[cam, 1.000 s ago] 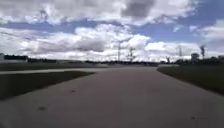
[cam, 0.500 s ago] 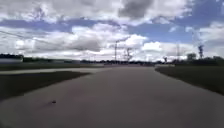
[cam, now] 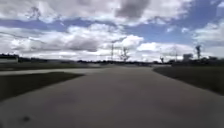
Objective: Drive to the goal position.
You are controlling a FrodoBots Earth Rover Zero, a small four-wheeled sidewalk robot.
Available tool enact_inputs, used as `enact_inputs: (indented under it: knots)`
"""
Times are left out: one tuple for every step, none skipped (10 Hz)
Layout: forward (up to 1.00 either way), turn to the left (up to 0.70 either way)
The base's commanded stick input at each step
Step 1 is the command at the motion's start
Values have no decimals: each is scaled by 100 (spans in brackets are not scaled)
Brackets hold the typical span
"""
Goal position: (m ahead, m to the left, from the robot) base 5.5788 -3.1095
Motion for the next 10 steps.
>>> enact_inputs:
  knots:
    - [100, -14]
    - [100, -14]
    - [100, -14]
    - [100, -14]
    - [100, -14]
    - [100, -14]
    - [100, -14]
    - [100, -14]
    - [100, -14]
    - [100, -14]
